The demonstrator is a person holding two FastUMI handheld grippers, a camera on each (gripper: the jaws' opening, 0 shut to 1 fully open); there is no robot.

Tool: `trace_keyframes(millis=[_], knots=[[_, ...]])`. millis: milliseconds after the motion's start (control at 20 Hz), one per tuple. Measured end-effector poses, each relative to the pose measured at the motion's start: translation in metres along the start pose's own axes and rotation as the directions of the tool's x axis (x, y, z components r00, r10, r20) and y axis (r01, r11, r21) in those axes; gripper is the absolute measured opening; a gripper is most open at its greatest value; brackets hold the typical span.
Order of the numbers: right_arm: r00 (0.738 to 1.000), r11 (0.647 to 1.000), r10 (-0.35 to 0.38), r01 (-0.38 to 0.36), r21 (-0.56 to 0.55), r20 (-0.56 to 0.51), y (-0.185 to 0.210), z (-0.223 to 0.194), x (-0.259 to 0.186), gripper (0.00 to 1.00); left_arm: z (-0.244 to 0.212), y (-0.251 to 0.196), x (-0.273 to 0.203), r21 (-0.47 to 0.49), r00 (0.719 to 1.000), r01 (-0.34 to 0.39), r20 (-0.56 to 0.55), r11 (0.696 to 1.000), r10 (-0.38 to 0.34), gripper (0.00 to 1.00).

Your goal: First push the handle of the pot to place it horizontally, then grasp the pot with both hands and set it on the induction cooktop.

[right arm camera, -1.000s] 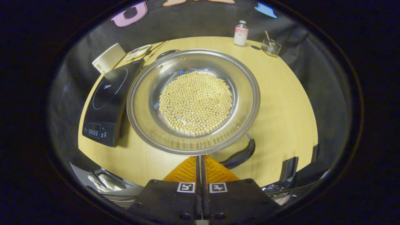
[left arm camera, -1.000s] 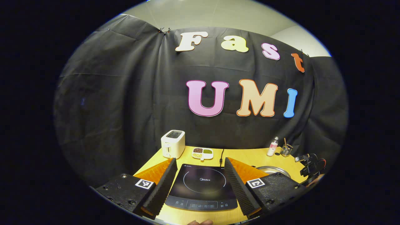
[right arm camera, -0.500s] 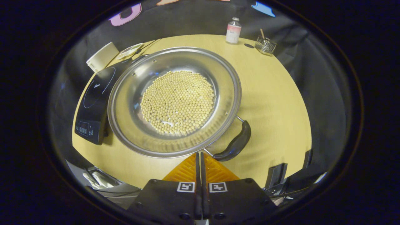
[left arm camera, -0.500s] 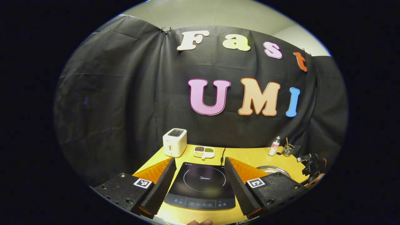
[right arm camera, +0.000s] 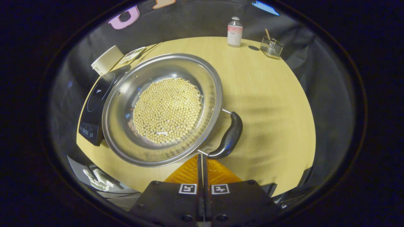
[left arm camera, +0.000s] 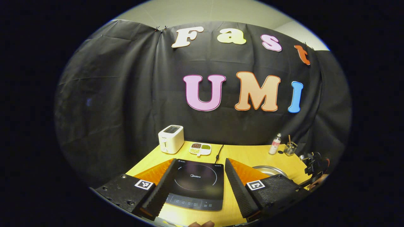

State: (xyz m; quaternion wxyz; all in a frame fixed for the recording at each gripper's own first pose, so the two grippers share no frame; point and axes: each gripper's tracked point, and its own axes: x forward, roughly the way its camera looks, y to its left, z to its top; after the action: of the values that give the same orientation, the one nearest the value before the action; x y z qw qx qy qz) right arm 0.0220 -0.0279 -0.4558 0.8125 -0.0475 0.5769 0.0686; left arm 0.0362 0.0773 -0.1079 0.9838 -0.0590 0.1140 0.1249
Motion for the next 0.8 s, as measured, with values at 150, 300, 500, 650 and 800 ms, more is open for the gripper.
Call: trace_keyframes(millis=[150, 300, 500, 650, 800], knots=[[0.999, 0.999, 0.032, -0.032, -0.025, 0.008, -0.01, 0.012, 0.004, 0.0, 0.001, -0.014, 0.0, -0.012, 0.999, -0.037, -0.006, 0.999, 0.037, 0.94], [0.998, 0.997, 0.067, -0.066, -0.037, 0.018, -0.015, 0.023, 0.01, 0.03, -0.006, -0.029, 0.0, -0.001, 0.997, -0.067, -0.032, 0.998, 0.067, 0.92], [0.995, 0.995, 0.093, -0.092, -0.05, 0.032, -0.022, 0.036, 0.016, 0.0, -0.008, -0.053, 0.0, 0.029, 0.996, -0.067, -0.063, 0.997, 0.069, 0.92], [0.994, 0.994, 0.107, -0.106, -0.036, 0.035, -0.025, 0.046, 0.025, 0.0, -0.013, -0.066, 0.002, 0.051, 0.995, -0.048, -0.09, 0.998, 0.053, 0.92], [0.993, 0.994, 0.109, -0.109, -0.008, 0.041, -0.029, 0.05, 0.029, 0.0, -0.023, -0.077, 0.008, 0.04, 0.991, -0.02, -0.132, 0.999, 0.025, 0.92]])
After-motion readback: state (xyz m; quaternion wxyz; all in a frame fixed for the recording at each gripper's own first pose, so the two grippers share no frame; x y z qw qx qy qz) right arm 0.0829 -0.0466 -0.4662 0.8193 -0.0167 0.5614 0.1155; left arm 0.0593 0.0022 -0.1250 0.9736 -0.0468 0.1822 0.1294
